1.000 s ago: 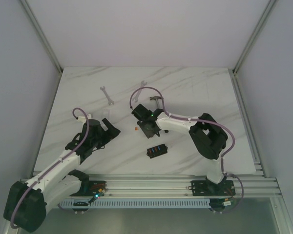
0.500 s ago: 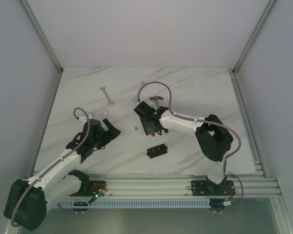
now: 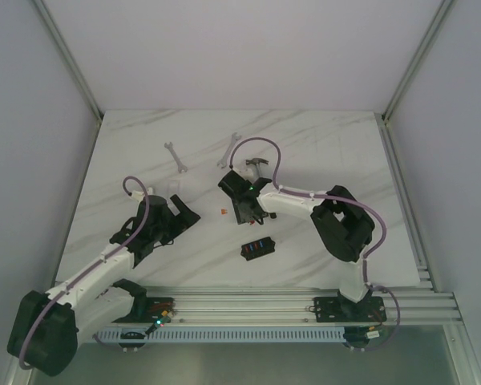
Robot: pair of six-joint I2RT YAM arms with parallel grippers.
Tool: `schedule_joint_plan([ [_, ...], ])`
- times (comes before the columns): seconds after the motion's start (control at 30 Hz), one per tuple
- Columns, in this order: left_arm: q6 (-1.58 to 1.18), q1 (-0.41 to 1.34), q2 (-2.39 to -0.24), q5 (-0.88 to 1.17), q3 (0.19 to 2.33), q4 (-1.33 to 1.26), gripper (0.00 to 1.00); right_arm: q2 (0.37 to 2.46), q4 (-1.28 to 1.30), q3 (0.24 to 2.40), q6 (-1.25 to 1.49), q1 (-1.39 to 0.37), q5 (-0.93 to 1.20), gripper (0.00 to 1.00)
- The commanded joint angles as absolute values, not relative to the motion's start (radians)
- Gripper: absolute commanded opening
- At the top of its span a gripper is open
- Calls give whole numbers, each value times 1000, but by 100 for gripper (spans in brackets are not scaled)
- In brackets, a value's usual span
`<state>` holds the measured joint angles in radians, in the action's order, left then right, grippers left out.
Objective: Snap on the fuse box
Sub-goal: Pick up the fuse from the center of the board.
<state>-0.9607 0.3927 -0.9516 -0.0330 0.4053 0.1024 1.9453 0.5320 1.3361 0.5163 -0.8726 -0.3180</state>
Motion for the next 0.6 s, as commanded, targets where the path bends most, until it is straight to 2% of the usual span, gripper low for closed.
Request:
schedule_joint_plan([
  [0.0, -969, 388, -964, -10, 400, 74, 100, 1956, 536, 1324, 537, -877, -334, 55],
  [0.57, -974, 391, -1005, 14, 402, 42, 100, 1857, 593, 1204, 549, -844, -338, 56],
])
